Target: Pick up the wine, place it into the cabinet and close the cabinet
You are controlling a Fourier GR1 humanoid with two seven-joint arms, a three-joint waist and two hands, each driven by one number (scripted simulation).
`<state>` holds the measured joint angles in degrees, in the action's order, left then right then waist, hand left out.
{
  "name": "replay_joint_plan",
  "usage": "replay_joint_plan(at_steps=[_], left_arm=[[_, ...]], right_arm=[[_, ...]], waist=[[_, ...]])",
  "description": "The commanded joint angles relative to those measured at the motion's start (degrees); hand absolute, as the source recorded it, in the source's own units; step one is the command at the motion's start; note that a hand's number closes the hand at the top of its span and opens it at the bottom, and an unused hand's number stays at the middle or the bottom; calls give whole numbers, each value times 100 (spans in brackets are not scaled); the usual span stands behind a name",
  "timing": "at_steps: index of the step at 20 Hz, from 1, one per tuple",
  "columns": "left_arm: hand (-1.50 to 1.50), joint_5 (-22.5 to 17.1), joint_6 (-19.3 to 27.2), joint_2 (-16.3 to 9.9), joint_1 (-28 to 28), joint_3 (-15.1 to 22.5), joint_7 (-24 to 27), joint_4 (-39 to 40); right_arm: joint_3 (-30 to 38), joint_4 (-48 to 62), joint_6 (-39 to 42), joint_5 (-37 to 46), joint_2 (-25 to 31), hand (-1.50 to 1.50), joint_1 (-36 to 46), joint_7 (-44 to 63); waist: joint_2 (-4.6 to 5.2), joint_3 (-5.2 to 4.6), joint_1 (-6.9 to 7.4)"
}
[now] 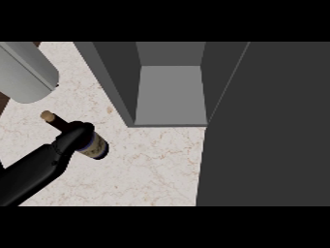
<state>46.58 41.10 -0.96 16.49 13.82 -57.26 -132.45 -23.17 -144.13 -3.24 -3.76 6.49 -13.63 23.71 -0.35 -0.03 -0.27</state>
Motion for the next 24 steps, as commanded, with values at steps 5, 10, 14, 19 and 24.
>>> replay_joint_plan(at_steps=[5, 10, 14, 19, 24], left_arm=[[-150, -970, 338, -301, -745, -433, 604, -84], [-150, -1727, 635, -315, -1091, -390, 1459, 541], [-150, -2530, 854, -233, -1454, -335, 2442, 1075], [-150, -3259, 880, -387, -1729, -1087, 3483, 1785], [-150, -3991, 733, -274, -1936, -1386, 4526, 2271]], right_arm=[[-270, -1218, 31, 63, 163, -150, -727, 147], [333, -1209, 238, -670, 297, -150, -784, 12], [674, -773, 415, -905, 286, -150, -687, -330], [411, -771, 404, -596, 164, -150, -838, -401], [782, -382, 559, -788, 141, -150, -522, -534]], waist=[[10, -6, -77], [26, -1, -90], [39, -2, -71], [37, -13, -72], [38, -5, 3]])
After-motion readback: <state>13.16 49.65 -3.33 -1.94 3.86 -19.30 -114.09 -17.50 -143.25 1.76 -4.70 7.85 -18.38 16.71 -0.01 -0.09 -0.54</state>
